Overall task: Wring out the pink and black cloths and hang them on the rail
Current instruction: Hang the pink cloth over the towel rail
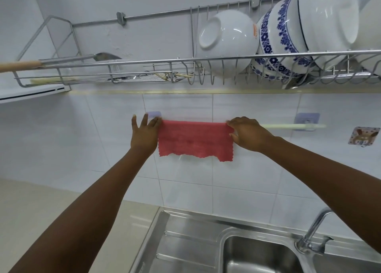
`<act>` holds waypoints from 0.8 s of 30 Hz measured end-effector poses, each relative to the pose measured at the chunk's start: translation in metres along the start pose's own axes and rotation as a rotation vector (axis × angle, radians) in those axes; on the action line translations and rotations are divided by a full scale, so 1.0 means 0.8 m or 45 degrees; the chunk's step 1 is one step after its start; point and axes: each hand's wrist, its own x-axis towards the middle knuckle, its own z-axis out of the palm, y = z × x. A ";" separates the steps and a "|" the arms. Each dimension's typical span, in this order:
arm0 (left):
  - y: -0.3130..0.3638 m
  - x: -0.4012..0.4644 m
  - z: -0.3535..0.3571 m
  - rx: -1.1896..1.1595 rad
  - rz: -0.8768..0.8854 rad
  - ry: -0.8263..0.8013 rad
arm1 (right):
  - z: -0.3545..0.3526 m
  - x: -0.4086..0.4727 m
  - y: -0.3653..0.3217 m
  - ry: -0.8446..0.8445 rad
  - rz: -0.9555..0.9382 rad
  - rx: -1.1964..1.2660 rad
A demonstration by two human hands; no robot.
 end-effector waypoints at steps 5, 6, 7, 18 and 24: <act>0.018 -0.006 -0.007 -0.166 -0.076 -0.058 | -0.004 -0.010 -0.001 0.025 0.014 0.132; 0.026 -0.008 -0.010 -0.229 -0.082 -0.033 | -0.004 -0.015 -0.001 0.056 0.012 0.161; 0.037 -0.011 -0.013 -0.320 -0.053 0.016 | -0.003 -0.021 -0.001 0.105 0.004 0.185; 0.219 -0.105 -0.029 -0.872 0.372 -0.175 | 0.040 -0.181 0.039 0.056 0.113 0.160; 0.319 -0.166 -0.013 -0.997 0.434 -0.405 | 0.076 -0.295 0.074 -0.137 0.247 0.166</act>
